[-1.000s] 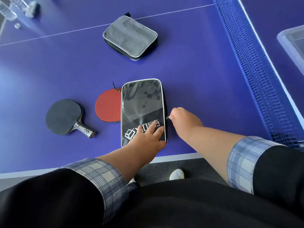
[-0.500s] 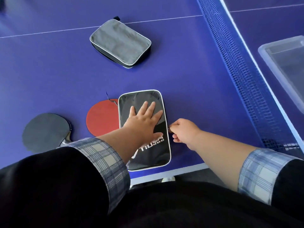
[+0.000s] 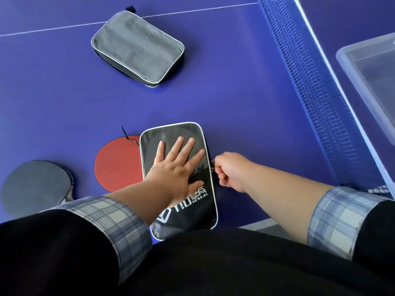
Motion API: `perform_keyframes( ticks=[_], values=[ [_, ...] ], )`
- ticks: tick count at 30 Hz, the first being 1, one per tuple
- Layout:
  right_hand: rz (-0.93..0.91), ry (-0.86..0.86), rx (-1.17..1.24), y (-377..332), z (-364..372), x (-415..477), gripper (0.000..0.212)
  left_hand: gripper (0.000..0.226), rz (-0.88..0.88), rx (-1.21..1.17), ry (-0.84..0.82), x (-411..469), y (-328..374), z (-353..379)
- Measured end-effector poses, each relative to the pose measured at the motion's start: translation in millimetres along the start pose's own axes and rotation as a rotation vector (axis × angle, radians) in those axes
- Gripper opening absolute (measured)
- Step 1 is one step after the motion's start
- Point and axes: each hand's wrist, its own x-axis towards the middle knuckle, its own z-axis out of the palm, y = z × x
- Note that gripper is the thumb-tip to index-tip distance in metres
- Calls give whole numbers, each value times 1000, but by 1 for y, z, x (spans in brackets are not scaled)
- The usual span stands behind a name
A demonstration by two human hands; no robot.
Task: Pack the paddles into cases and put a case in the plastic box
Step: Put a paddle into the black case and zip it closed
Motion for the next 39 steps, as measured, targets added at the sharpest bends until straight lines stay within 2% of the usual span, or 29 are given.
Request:
perform_keyframes(
  ticks=[6, 15, 21, 25, 30, 33, 39],
  values=[
    [-19, -32, 60, -32, 0, 9, 17, 80, -20, 1, -13, 0, 0, -2],
    [-101, -19, 135, -74, 10, 23, 21, 81, -1, -89, 78, -3, -4, -3],
    [-116, 37, 61, -103, 28, 31, 21, 80, 3, -124, 90, -4, -7, 0],
    [-171, 80, -277, -127, 42, 33, 16, 81, 17, -151, 113, -3, -8, 1],
    [-338, 59, -769, -149, 69, 29, 19, 80, 26, -173, 112, -3, -8, 3],
    [-434, 6, -1061, -159, 98, 29, 13, 81, 26, -184, 103, -2, -10, 4],
    [-560, -147, -1333, -163, 157, 22, 10, 81, 28, -214, 78, -2, -10, 5]
  ],
)
